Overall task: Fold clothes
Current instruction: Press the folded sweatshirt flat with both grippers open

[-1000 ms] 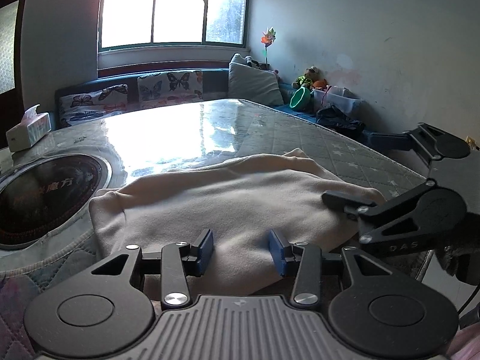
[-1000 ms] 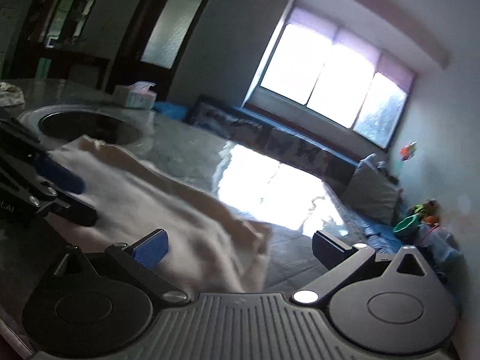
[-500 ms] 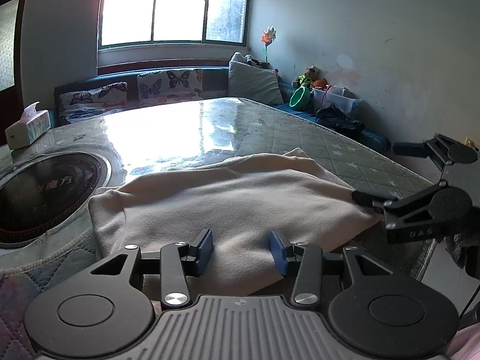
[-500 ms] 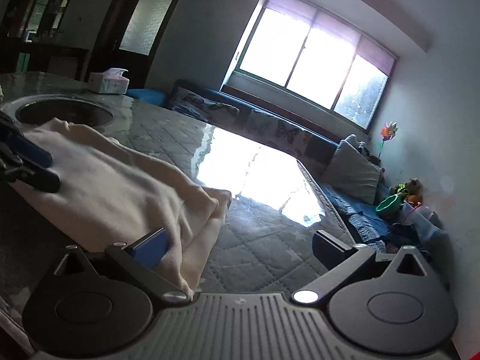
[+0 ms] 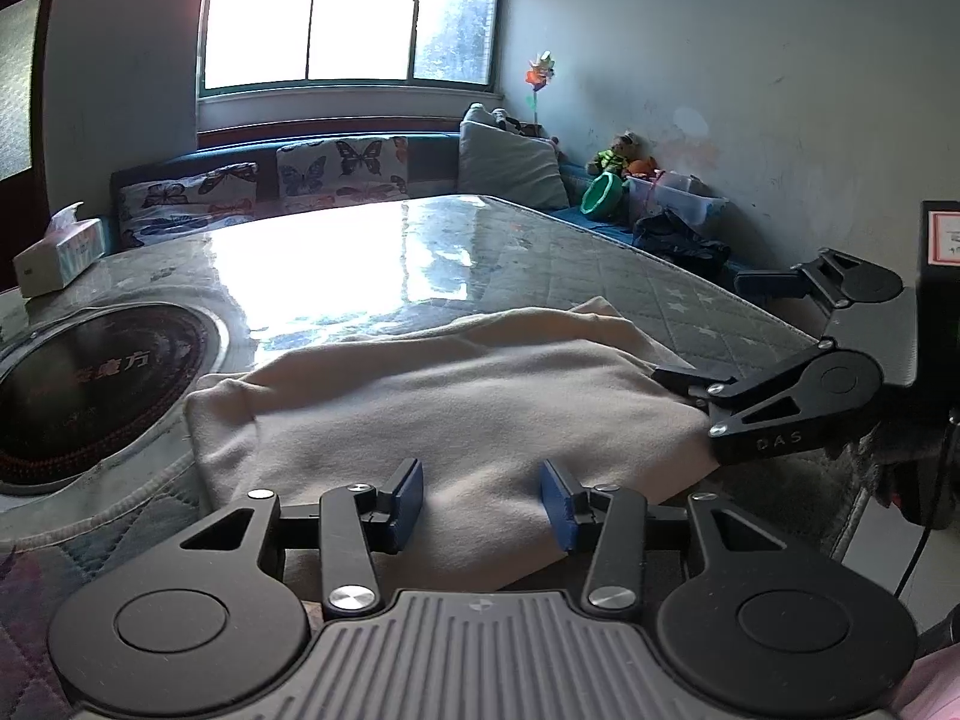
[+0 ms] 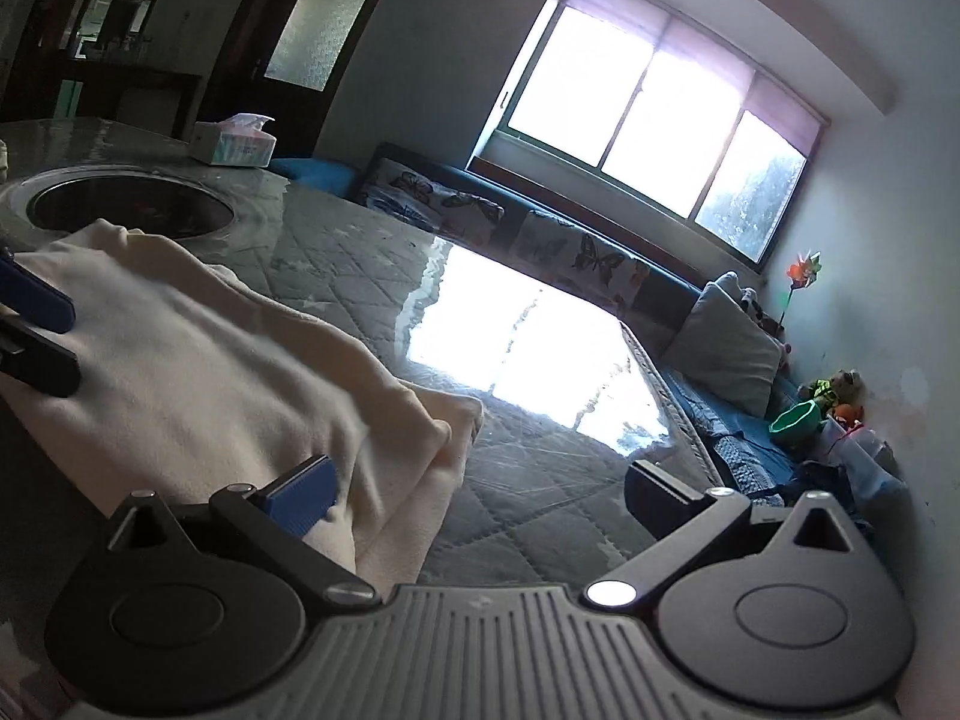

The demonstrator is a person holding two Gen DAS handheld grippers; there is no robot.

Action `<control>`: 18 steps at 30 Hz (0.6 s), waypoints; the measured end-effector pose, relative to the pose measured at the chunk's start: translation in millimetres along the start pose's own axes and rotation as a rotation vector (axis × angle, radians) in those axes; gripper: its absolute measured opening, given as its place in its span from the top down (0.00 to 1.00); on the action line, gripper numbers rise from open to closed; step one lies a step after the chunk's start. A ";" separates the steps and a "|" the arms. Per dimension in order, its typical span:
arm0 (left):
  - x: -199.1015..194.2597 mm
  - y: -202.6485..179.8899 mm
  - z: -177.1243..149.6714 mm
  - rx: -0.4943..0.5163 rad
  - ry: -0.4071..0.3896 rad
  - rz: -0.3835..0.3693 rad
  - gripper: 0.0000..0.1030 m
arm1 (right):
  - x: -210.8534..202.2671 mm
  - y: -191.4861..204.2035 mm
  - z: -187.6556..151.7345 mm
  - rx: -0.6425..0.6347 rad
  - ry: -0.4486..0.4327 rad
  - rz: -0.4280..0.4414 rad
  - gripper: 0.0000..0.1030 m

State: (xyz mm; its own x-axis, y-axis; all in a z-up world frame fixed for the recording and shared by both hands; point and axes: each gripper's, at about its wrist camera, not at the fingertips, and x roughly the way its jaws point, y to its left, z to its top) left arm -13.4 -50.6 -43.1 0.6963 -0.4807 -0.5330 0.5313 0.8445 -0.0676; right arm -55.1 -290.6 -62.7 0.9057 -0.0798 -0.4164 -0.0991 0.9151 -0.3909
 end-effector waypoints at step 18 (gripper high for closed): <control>-42.6 35.1 -15.3 -0.136 -0.058 0.096 0.55 | -32.8 11.0 24.7 -0.004 -0.120 0.096 0.00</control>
State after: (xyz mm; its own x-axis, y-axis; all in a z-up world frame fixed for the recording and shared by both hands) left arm -31.8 3.1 -35.6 0.7696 -0.4058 -0.4929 0.3935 0.9095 -0.1344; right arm -75.7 -268.2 -33.1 0.9347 0.0565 -0.3509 -0.1895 0.9145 -0.3575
